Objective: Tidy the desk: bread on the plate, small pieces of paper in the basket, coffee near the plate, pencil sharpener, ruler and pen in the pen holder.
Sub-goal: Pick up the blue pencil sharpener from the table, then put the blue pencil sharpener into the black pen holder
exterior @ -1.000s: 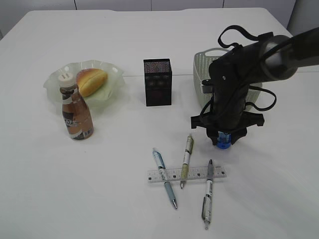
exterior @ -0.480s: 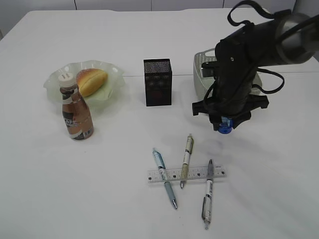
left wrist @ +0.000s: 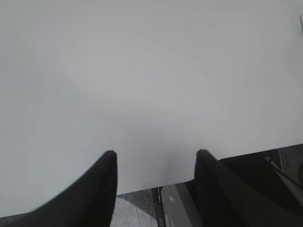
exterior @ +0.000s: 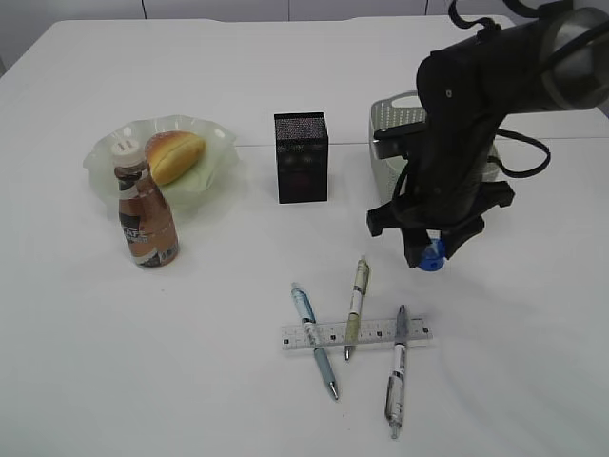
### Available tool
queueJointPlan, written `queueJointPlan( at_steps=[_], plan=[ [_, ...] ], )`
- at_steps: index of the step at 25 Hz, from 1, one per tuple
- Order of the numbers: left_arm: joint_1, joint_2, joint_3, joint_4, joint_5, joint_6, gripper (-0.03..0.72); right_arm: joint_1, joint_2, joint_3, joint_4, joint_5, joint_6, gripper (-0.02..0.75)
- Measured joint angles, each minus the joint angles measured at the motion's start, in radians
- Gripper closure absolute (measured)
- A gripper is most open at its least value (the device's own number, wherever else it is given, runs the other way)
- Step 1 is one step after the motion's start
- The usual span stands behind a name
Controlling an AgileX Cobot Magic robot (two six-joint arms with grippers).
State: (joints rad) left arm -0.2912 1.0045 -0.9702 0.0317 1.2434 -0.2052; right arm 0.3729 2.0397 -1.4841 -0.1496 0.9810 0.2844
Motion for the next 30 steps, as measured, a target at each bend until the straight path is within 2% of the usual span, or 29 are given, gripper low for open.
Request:
queueJointPlan(
  at_steps=[5,11,20,24,30],
  plan=[
    [0.000,0.000,0.000,0.000,0.000,0.000,0.309,0.000,0.000,-0.010,0.150,0.020,-0.156,0.405],
    [0.000,0.000,0.000,-0.001,0.000,0.000,0.311,0.000,-0.047,-0.040,0.159,0.034,-0.180,0.405],
    [0.000,0.000,0.000,-0.002,0.000,0.000,0.314,0.000,-0.140,-0.175,0.165,0.112,-0.184,0.405],
    [0.000,0.000,0.000,-0.003,0.000,0.000,0.315,0.000,-0.159,-0.238,0.169,0.051,-0.227,0.405],
    [0.000,0.000,0.000,-0.004,0.000,0.000,0.315,0.002,-0.159,-0.247,0.169,-0.145,-0.243,0.405]
  ],
)
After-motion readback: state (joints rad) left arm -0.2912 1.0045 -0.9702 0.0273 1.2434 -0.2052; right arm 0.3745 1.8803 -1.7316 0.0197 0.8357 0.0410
